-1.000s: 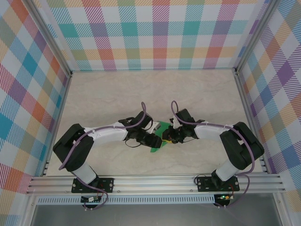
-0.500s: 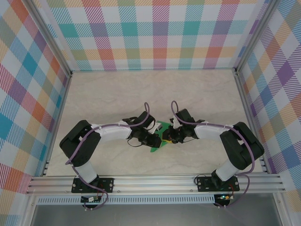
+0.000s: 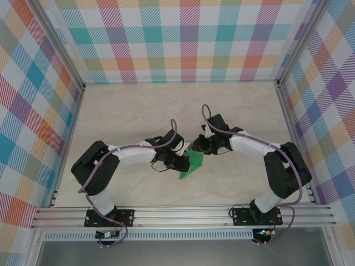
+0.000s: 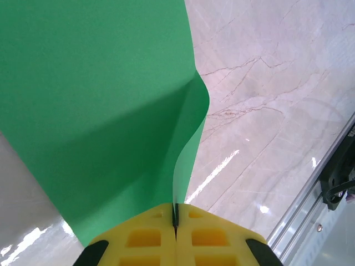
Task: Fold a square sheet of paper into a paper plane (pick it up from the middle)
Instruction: Third fold the triangle at the center of the table.
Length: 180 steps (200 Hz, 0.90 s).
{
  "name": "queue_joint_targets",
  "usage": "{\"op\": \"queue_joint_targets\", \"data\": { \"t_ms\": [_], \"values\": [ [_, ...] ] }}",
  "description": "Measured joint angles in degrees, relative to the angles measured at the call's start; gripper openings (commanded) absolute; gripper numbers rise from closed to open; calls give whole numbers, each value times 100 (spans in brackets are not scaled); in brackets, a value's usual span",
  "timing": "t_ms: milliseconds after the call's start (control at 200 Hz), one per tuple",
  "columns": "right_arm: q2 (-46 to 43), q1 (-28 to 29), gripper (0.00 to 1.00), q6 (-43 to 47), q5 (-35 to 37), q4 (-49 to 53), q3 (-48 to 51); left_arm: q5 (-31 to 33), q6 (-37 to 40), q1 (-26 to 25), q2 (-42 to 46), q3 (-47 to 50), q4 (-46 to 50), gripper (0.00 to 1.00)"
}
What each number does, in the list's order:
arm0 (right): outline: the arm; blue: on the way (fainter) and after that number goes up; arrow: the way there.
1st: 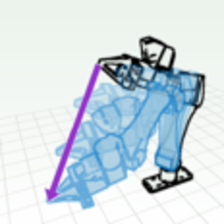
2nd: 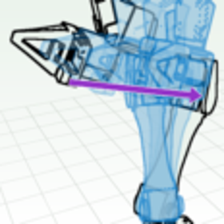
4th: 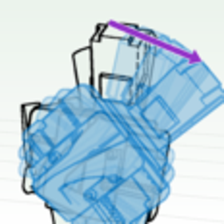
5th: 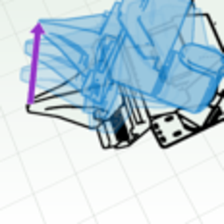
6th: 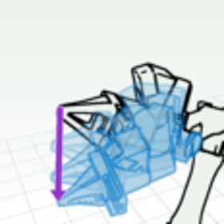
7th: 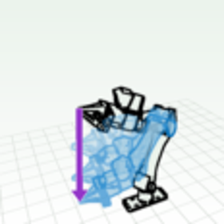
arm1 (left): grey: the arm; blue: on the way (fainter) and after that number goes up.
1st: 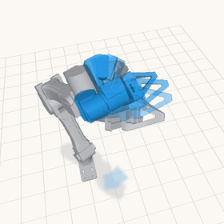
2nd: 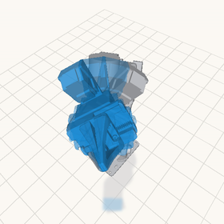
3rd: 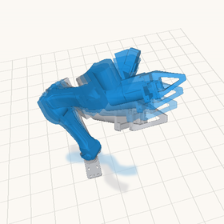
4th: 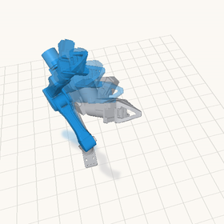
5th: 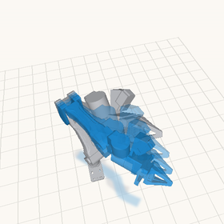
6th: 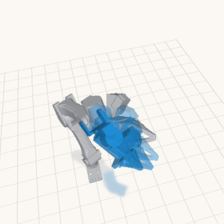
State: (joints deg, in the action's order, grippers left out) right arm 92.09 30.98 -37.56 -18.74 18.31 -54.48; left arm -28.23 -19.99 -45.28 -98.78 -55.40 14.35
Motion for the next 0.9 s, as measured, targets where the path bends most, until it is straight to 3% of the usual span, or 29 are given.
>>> {"op": "queue_joint_targets", "data": {
  "t_ms": [470, 900],
  "values": [
    [1593, -4, 19, 1003, 219, 964, -1062, -146, -546, 0, 2, 17, -398, 0],
    [1672, -15, 19, 1298, 201, 1091, -1207, 542, -422, 20, -74, -26, -133, 0]
  ]
}}
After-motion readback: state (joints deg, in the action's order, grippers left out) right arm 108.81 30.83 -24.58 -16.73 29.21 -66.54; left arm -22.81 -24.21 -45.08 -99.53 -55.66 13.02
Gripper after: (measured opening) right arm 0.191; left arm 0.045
